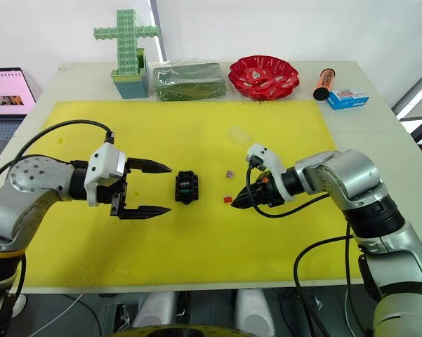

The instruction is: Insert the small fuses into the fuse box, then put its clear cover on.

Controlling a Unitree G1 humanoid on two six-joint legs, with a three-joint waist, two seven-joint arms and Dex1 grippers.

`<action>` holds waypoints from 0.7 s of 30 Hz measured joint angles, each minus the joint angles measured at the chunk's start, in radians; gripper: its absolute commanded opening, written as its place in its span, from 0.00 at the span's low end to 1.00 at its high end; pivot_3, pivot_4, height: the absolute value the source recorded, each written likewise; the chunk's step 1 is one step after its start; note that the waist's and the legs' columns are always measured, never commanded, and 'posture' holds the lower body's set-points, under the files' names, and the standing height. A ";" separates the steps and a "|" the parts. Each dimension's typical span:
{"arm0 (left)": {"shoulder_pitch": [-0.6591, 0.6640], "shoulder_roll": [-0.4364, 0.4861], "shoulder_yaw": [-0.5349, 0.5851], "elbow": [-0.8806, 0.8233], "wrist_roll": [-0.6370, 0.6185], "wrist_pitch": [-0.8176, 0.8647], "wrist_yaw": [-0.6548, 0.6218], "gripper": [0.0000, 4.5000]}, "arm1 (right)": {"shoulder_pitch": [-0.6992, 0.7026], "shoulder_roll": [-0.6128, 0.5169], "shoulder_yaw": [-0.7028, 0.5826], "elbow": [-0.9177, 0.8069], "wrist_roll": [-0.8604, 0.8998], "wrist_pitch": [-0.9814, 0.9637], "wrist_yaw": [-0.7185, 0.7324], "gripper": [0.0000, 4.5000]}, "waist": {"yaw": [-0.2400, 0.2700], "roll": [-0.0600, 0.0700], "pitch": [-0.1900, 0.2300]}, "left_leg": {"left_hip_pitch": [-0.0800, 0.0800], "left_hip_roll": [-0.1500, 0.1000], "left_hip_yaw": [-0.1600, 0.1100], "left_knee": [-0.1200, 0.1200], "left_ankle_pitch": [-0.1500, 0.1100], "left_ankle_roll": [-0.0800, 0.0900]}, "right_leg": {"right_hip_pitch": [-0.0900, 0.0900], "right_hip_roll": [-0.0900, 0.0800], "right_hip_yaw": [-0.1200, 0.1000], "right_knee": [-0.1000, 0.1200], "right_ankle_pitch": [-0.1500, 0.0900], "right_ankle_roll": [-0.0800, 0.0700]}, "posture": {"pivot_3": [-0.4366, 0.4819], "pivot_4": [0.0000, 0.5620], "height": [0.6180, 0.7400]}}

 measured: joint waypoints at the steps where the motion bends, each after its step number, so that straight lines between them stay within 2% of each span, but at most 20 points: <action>1: 0.001 0.001 0.000 0.001 0.005 -0.004 0.000 1.00 | -0.007 0.006 0.004 0.013 0.000 0.004 -0.005 0.46 | -0.001 0.000 0.000 | 0.000 0.000 0.000 0.000 0.000 0.000 | 0.000 0.000 0.000 0.000 0.000 0.000 | 0.48 0.27 1.00; 11: 0.020 0.005 0.001 0.001 0.021 -0.023 0.010 1.00 | -0.032 0.092 0.023 0.082 0.001 0.054 -0.050 0.46 | 0.000 0.000 0.000 | 0.000 0.000 0.000 0.000 0.000 0.000 | 0.000 0.000 0.000 0.000 0.000 0.000 | 0.48 0.27 1.00; 21: 0.034 0.013 0.003 0.001 0.039 -0.032 0.019 1.00 | -0.051 0.118 0.013 0.161 0.010 0.087 -0.065 0.46 | -0.001 0.000 0.000 | 0.000 0.000 0.000 0.000 0.000 0.000 | 0.000 0.000 0.000 0.000 0.000 0.000 | 0.48 0.27 1.00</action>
